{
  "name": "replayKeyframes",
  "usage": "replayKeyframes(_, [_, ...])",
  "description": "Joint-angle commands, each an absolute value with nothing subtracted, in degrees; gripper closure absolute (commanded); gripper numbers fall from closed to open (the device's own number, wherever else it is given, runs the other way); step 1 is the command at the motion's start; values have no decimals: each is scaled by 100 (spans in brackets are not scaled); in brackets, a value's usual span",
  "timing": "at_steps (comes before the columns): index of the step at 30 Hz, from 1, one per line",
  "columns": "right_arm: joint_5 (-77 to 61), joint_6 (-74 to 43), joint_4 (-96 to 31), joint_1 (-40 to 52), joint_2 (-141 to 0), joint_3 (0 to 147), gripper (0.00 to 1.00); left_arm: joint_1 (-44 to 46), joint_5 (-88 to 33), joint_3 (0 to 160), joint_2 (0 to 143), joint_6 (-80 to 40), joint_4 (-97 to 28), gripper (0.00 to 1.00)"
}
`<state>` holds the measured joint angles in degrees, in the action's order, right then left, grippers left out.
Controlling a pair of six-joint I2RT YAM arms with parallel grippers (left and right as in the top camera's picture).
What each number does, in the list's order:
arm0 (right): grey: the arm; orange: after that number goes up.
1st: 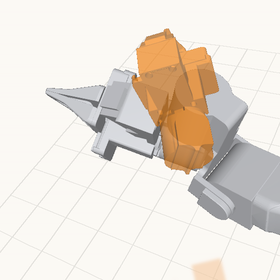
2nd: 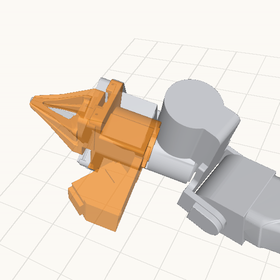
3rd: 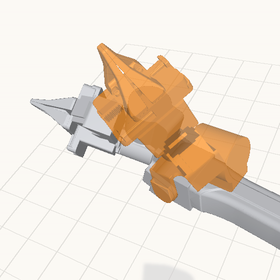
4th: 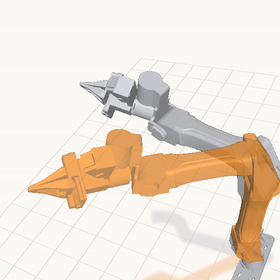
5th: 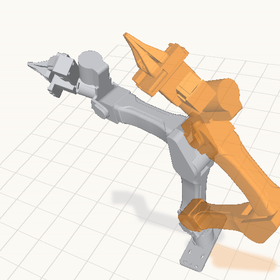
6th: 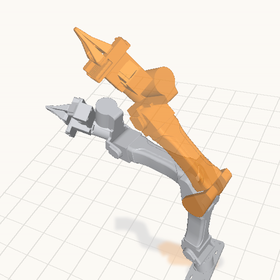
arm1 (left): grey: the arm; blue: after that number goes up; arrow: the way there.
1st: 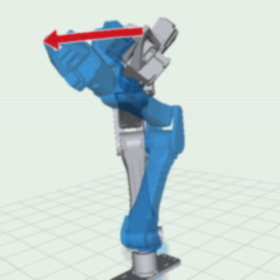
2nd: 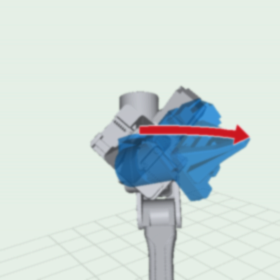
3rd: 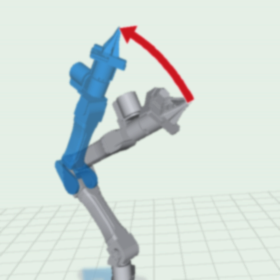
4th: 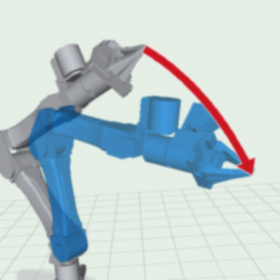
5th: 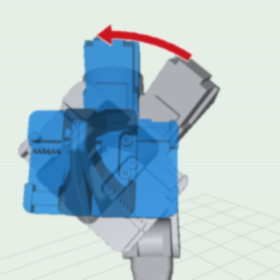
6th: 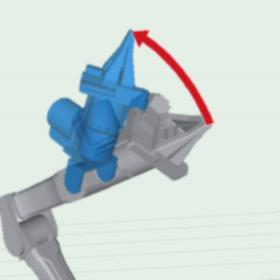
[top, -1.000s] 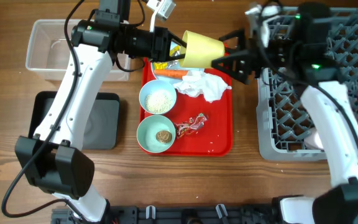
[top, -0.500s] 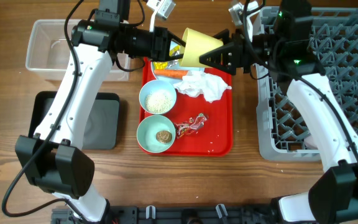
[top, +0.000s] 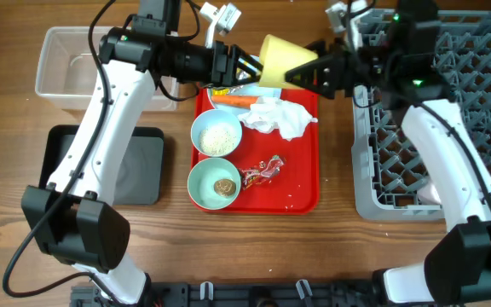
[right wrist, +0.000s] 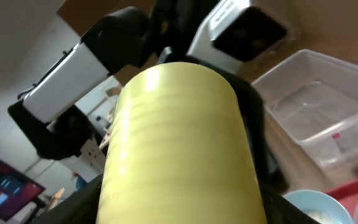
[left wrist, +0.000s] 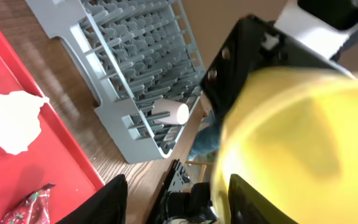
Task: Sort waste into correct bins and load items into the dishwasher rack
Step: 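Lift the yellow cup and hand it to the right gripper, then place the yellow cup in the rack with the right gripper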
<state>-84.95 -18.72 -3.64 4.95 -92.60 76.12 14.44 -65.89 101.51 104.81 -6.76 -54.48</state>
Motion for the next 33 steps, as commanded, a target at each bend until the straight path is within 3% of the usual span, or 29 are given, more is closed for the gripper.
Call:
replayKeyframes(1, [-8597,-1437,-744,5,-9338,7638,50,1468,-6353,10156,10481,-644,-5509,47])
replayKeyframes(3, [-8322,-1162,-1278,-222,-9338,7638,50,1468,-6281,10156,10481,-644,-5511,47])
replayKeyframes(7, [-6469,-373,-2873,-362,-9338,7638,49,1468,-5944,10156,10481,-644,-5511,46])
replayKeyframes(12, [-4692,-471,-3732,-362,-9096,7789,49,1468,-5105,10156,10481,-646,-5513,48])
replayKeyframes(17, [-2233,-521,-5935,-427,-8827,9282,45,1470,-4386,10147,10481,-646,-5513,47])
replayKeyframes(21, [-1898,-768,-7063,-1275,-8827,10171,46,1470,-4165,10147,10481,-646,-5513,49])
replayKeyframes(25, [-1162,-773,-7874,-2368,-8890,10178,46,1555,-3782,10147,10481,-644,-5516,53])
replayKeyframes(27, [-978,-913,-8060,-2987,-8906,10173,49,1682,-3304,10147,10481,-646,-5533,65])
replayKeyframes(33, [-360,-1068,-8536,-3909,-9338,10165,49,2071,-2338,10147,10516,-644,-5500,54])
